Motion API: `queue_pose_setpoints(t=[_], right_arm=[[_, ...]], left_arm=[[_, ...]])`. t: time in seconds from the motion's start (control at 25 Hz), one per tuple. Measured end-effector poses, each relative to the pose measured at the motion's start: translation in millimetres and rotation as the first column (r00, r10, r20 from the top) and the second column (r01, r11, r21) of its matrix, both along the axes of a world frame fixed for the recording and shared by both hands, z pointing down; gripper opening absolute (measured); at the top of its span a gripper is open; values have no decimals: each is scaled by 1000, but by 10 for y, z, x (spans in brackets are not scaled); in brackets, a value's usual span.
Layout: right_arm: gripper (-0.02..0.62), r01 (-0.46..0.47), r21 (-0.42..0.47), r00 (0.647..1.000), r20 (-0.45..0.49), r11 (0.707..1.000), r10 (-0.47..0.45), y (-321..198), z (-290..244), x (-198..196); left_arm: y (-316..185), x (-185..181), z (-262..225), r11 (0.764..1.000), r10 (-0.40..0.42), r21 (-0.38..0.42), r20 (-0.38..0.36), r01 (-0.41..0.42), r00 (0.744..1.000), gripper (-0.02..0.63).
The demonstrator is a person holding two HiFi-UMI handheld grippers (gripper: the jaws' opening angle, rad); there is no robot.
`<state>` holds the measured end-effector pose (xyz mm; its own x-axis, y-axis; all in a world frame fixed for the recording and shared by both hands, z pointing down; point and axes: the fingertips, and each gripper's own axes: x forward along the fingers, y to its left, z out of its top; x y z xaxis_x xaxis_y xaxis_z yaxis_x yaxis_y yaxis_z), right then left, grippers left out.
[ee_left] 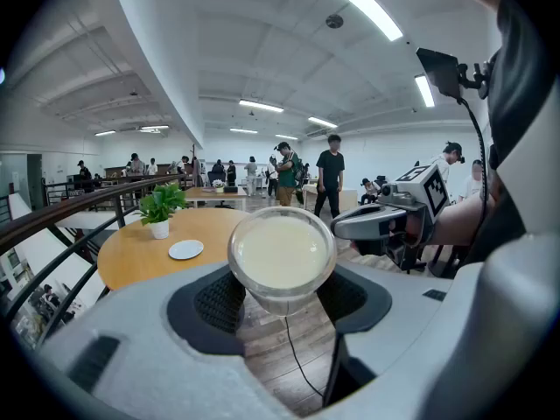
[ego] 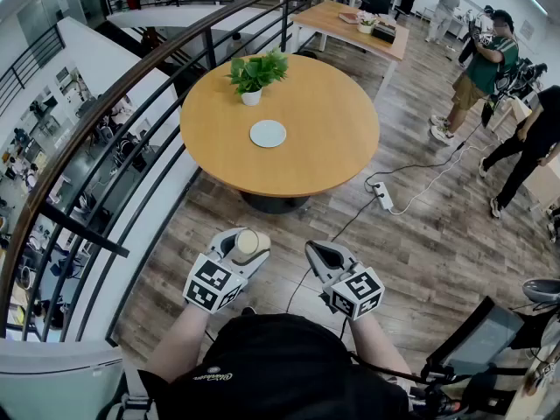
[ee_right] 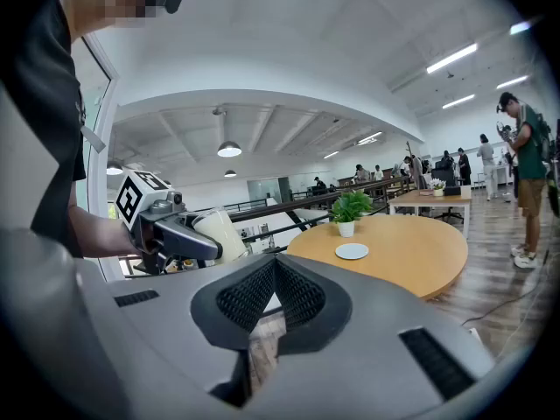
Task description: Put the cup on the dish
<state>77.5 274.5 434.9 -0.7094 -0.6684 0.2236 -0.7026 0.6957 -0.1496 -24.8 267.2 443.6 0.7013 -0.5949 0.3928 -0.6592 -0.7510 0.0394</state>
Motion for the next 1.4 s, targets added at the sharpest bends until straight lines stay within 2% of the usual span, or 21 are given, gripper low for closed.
queue_pose_setpoints(t=[0.92, 1.4], right_arm=[[4, 15, -30, 1000, 23, 999, -14, -144, -19, -216], [5, 26, -56, 1000, -10, 998, -27, -230, 67, -741]], left_arm=[[-104, -100, -13, 1000, 13, -11, -16, -14, 1000, 259], [-175, -603, 17, 1000, 0, -15, -64, -1, 998, 259]])
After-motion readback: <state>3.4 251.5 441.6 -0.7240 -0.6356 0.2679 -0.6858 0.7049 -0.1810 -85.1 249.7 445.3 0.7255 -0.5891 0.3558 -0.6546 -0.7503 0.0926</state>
